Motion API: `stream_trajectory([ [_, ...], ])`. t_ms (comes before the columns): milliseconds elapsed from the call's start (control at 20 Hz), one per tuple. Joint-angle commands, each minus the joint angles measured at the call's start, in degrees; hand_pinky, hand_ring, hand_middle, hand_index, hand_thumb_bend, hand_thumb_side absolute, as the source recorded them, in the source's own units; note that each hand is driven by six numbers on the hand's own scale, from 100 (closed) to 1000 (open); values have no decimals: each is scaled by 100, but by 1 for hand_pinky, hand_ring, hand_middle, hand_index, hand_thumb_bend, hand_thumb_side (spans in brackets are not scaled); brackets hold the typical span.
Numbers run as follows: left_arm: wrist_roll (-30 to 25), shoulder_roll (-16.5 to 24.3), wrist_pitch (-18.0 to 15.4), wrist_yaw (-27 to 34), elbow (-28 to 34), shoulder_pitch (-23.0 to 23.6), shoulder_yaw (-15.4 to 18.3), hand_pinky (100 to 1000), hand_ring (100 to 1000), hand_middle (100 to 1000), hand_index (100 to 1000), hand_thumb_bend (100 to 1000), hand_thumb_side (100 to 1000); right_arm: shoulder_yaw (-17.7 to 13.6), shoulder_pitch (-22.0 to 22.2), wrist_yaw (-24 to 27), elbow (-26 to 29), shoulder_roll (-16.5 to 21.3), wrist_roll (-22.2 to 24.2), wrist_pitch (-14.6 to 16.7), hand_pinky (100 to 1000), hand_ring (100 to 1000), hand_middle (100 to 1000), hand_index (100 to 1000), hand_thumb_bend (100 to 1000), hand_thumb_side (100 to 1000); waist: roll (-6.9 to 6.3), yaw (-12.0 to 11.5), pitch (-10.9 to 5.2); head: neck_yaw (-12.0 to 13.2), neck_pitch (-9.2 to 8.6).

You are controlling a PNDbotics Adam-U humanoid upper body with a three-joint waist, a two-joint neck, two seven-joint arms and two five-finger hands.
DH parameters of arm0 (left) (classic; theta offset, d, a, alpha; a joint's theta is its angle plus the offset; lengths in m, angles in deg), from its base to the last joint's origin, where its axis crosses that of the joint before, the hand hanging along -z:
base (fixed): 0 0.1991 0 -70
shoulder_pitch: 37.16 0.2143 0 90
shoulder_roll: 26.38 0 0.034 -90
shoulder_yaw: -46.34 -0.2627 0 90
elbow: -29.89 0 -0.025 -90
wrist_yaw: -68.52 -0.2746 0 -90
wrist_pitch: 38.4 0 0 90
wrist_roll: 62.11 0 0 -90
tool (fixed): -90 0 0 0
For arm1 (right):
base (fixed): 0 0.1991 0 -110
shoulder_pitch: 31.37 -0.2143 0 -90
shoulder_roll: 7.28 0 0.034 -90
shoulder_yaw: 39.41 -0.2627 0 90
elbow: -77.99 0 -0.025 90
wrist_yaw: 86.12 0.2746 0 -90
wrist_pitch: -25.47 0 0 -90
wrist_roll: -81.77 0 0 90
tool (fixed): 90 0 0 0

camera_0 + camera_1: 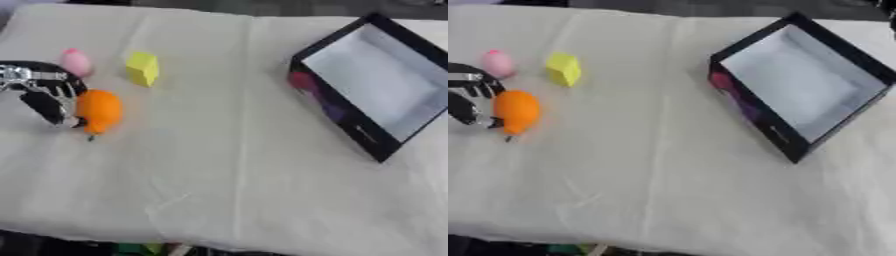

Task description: Pick up the objects with one hand, pass them to the other hand, and then place them into the box on the other side of the table.

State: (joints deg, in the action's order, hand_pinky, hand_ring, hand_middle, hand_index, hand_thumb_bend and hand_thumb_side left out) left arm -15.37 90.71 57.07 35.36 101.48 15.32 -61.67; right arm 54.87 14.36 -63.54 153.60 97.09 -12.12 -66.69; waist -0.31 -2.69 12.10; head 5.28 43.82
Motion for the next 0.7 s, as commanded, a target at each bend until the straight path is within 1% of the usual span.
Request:
stream_trajectory([
  [50,220,75,46,-153,46,-128,-35,828,805,777,850,448,289,-29,-71,-23,69,99,24,8,863,765,826,862,100,547,33,4,-17,26,30],
  [200,392,43,145,-345,102,-147,-64,825,798,766,848,488,288,-29,-66,-27,62,94,27,3,863,764,826,862,100,549,29,1,-12,36,30],
  [350,561,-41,237,-413,43,-166,-83,819,786,752,839,477,286,-17,-61,-33,56,77,45,-8,863,763,825,862,100,551,31,5,-6,36,30],
  [450,563,-79,228,-375,10,-169,-112,819,782,742,820,439,291,-16,-61,-35,51,76,53,-15,863,763,825,862,100,554,33,10,-1,38,30],
  [500,534,-88,216,-344,0,-169,-119,816,777,730,810,470,279,-18,-61,-33,50,77,53,-16,863,763,825,862,100,570,34,11,0,40,30],
  [550,482,-93,200,-298,-8,-165,-125,813,772,723,790,374,291,-19,-62,-32,50,79,52,-16,863,763,825,862,100,566,34,13,2,43,30],
  [600,419,-91,182,-253,-8,-160,-128,811,769,717,779,348,295,-19,-62,-31,50,81,50,-16,864,763,825,862,100,570,34,14,2,44,30],
  [650,351,-87,167,-212,-3,-155,-127,807,762,702,757,295,296,-19,-62,-31,50,82,48,-17,864,763,825,862,100,572,35,15,2,42,30],
  [700,290,-80,158,-174,7,-151,-121,807,762,702,757,295,296,-19,-62,-30,50,83,45,-18,864,763,825,862,100,572,35,15,2,39,30],
])
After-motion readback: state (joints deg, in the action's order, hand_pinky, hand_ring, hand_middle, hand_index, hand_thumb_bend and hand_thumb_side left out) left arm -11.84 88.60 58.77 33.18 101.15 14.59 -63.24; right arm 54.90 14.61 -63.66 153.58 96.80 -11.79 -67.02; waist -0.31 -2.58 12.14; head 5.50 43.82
